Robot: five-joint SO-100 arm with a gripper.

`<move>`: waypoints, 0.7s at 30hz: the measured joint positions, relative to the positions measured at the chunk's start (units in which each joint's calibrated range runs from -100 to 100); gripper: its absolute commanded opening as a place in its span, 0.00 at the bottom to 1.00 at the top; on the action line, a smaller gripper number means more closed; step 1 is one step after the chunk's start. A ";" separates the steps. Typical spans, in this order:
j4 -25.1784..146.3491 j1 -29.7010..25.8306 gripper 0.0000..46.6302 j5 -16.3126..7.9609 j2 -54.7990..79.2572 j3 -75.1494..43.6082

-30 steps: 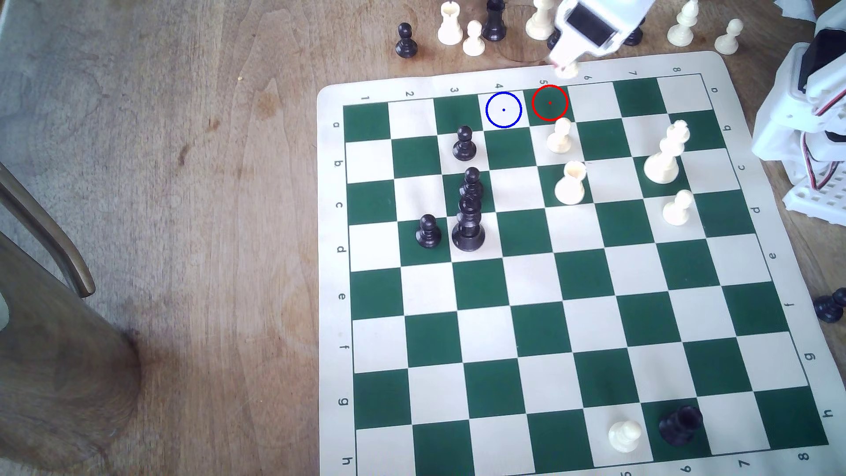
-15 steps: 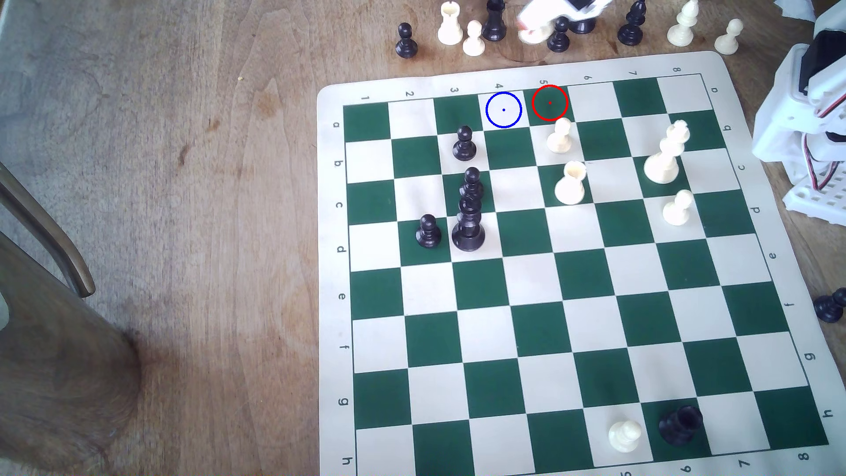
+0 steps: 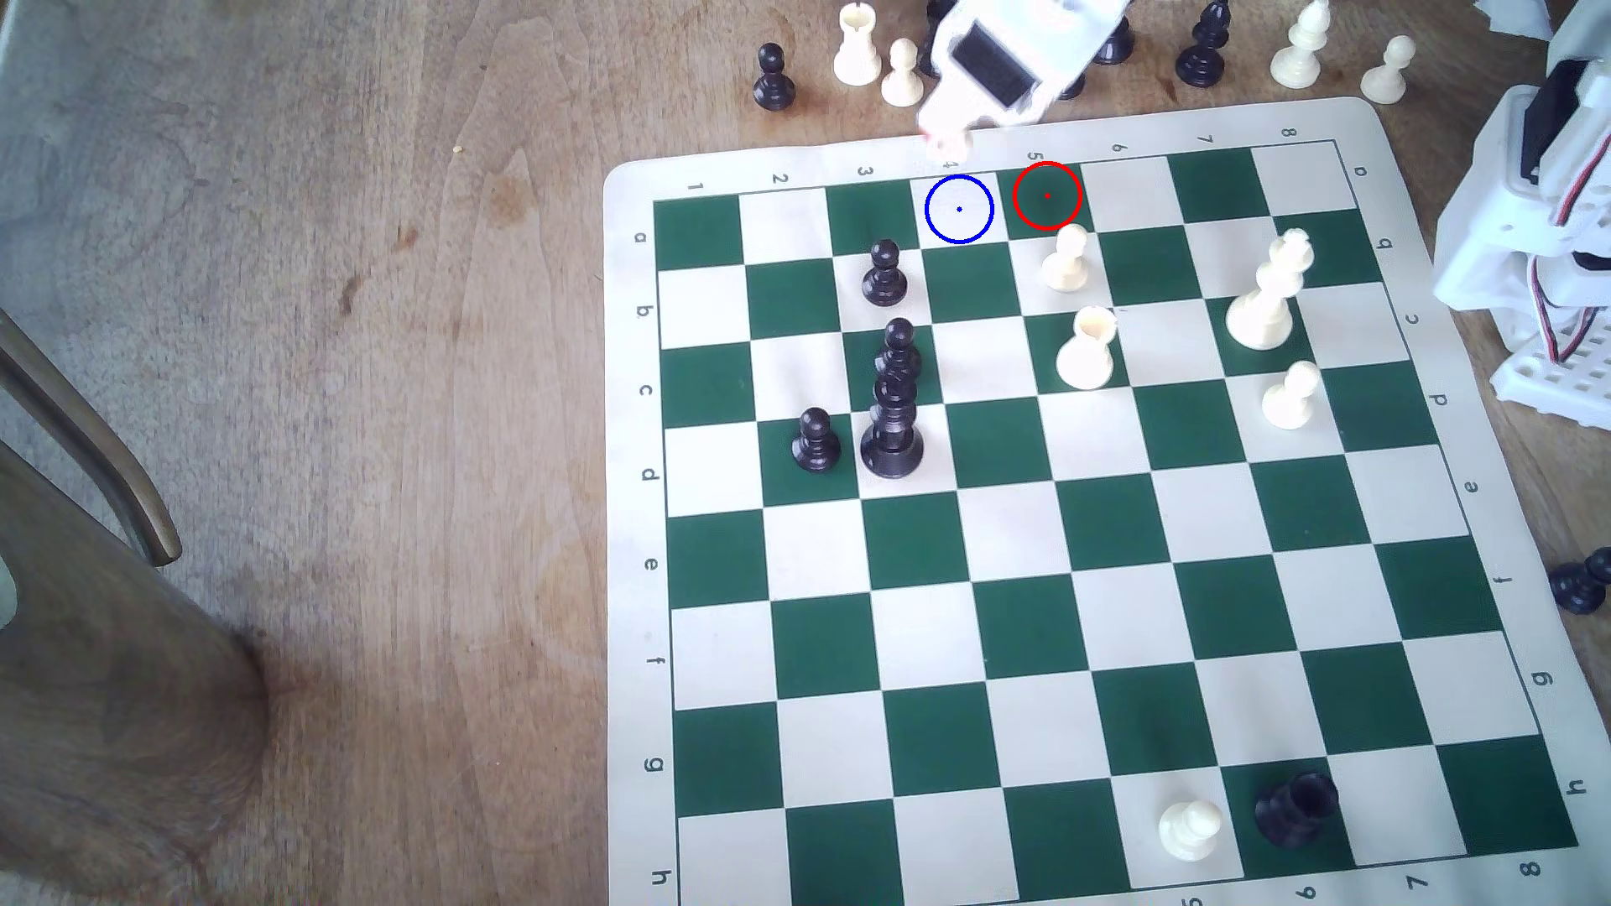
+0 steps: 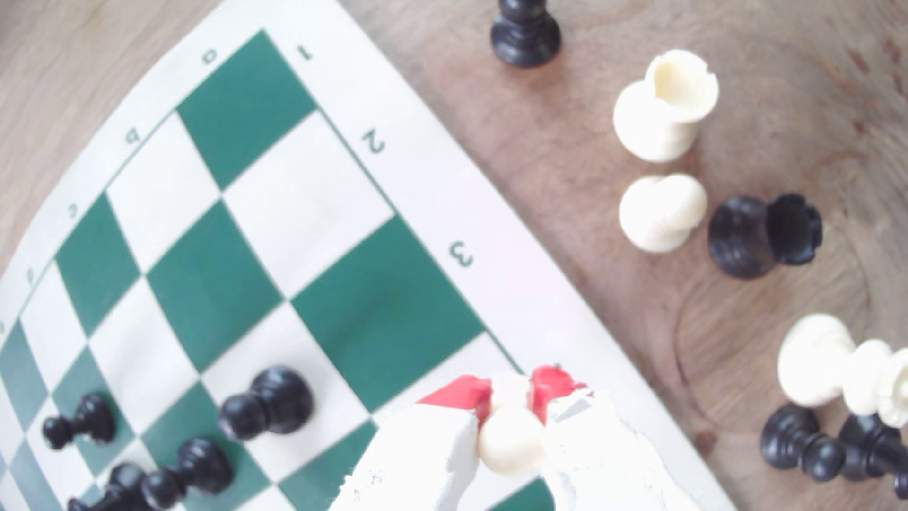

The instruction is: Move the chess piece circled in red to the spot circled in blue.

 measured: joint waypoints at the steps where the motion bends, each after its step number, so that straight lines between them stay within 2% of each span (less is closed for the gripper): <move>1: -0.56 0.00 0.01 0.00 0.67 0.18; 21: -2.71 -2.36 0.01 0.00 4.02 1.45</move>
